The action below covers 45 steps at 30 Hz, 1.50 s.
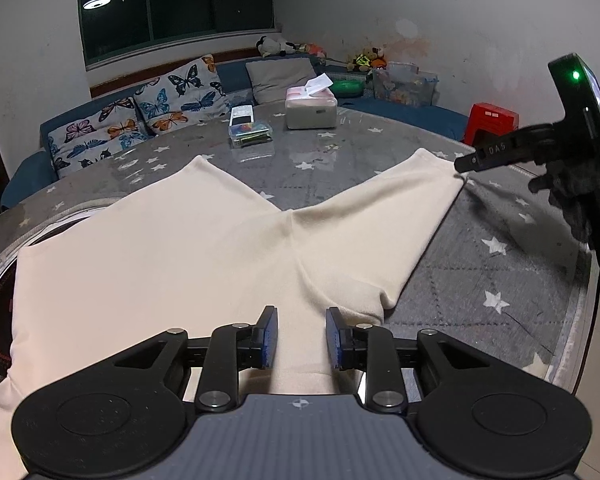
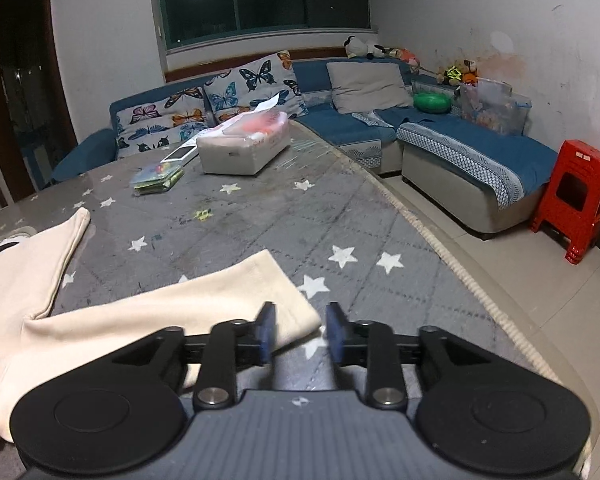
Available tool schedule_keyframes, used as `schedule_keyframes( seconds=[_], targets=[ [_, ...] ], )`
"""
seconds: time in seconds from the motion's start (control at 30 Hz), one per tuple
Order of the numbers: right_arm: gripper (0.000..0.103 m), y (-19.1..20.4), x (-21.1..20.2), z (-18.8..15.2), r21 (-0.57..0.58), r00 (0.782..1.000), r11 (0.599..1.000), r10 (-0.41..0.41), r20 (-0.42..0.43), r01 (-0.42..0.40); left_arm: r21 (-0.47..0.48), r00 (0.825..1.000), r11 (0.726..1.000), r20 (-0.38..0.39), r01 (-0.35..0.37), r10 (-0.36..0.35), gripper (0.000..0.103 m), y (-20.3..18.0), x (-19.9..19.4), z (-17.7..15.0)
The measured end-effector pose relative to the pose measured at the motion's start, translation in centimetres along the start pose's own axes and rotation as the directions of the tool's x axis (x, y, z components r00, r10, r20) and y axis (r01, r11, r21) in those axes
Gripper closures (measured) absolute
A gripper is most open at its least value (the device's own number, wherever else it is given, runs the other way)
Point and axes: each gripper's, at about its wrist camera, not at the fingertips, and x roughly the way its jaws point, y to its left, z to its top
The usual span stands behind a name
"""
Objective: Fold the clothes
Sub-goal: 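Lift the sleeve with the right gripper and carry it across the body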
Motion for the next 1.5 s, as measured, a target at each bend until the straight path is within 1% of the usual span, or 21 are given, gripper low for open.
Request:
schedule_keyframes(
  seconds=[0.1, 0.17, 0.2, 0.23, 0.33, 0.5, 0.63, 0.7, 0.87, 1.0, 1.13, 1.3, 1.4, 1.5],
  targets=[
    [0.072, 0.2, 0.8, -0.3, 0.017, 1.000, 1.000, -0.007, -0.011, 0.007, -0.013, 1.000, 1.000, 0.005, -0.009, 0.009, 0.074, 0.3, -0.3, 0.2],
    [0.073, 0.7, 1.0, -0.4, 0.001, 1.000, 1.000, -0.018, 0.003, 0.018, -0.026, 1.000, 1.000, 0.008, -0.015, 0.016, 0.074, 0.6, -0.4, 0.3],
    [0.078, 0.8, 1.1, -0.4, -0.005, 1.000, 1.000, -0.019, 0.006, 0.019, -0.035, 1.000, 0.999, 0.008, -0.018, 0.018, 0.073, 0.9, -0.5, 0.4],
    [0.089, 1.0, 1.1, -0.4, -0.009, 1.000, 1.000, -0.018, 0.008, 0.018, -0.044, 1.000, 0.999, 0.007, -0.021, 0.021, 0.071, 1.1, -0.5, 0.4],
    [0.094, 1.2, 0.3, 0.4, 0.002, 0.999, 1.000, 0.018, 0.028, -0.018, -0.065, 0.999, 0.997, 0.002, -0.032, 0.032, 0.070, 1.6, -0.4, 0.7],
    [0.095, 1.7, -1.6, 2.0, 0.015, 0.994, 0.997, 0.072, 0.078, -0.074, -0.072, 1.000, 0.997, 0.013, -0.025, 0.026, 0.070, 1.7, 0.2, 1.3],
    [0.095, 2.1, -3.2, 3.3, 0.016, 0.987, 0.993, 0.112, 0.118, -0.115, -0.057, 1.000, 0.998, 0.020, -0.003, 0.004, 0.070, 1.0, 0.9, 2.0],
    [0.095, 2.6, -4.1, 4.2, 0.004, 0.981, 0.991, 0.134, 0.143, -0.136, -0.042, 1.000, 0.999, 0.023, 0.010, -0.009, 0.070, 0.3, 1.4, 2.1],
    [0.095, 3.9, -5.5, 5.7, -0.025, 0.968, 0.982, 0.188, 0.167, -0.186, -0.025, 1.000, 0.999, 0.013, 0.023, -0.022, 0.070, -0.9, 2.8, 2.3],
    [0.095, 5.1, -7.0, 6.6, -0.049, 0.954, 0.972, 0.235, 0.187, -0.229, -0.022, 1.000, 1.000, 0.010, 0.018, -0.017, 0.070, -1.3, 3.5, 2.2],
    [0.095, 6.2, -8.9, 7.2, -0.079, 0.939, 0.962, 0.273, 0.209, -0.262, -0.063, 1.000, 0.998, 0.016, 0.018, -0.017, 0.070, -0.6, 3.0, 2.2],
    [0.095, 7.8, -10.9, 7.6, -0.110, 0.920, 0.946, 0.323, 0.223, -0.305, -0.130, 0.999, 0.991, 0.037, 0.007, -0.002, 0.070, 1.3, 1.6, 2.1],
    [0.095, 8.8, -11.6, 7.5, -0.129, 0.915, 0.944, 0.327, 0.235, -0.304, -0.139, 0.999, 0.990, 0.042, -0.005, 0.011, 0.070, 1.7, 1.8, 2.8],
    [0.095, 9.0, -12.0, 7.3, -0.127, 0.916, 0.947, 0.318, 0.243, -0.295, -0.146, 0.999, 0.989, 0.043, -0.013, 0.019, 0.071, 1.9, 2.6, 3.7]
  ],
)
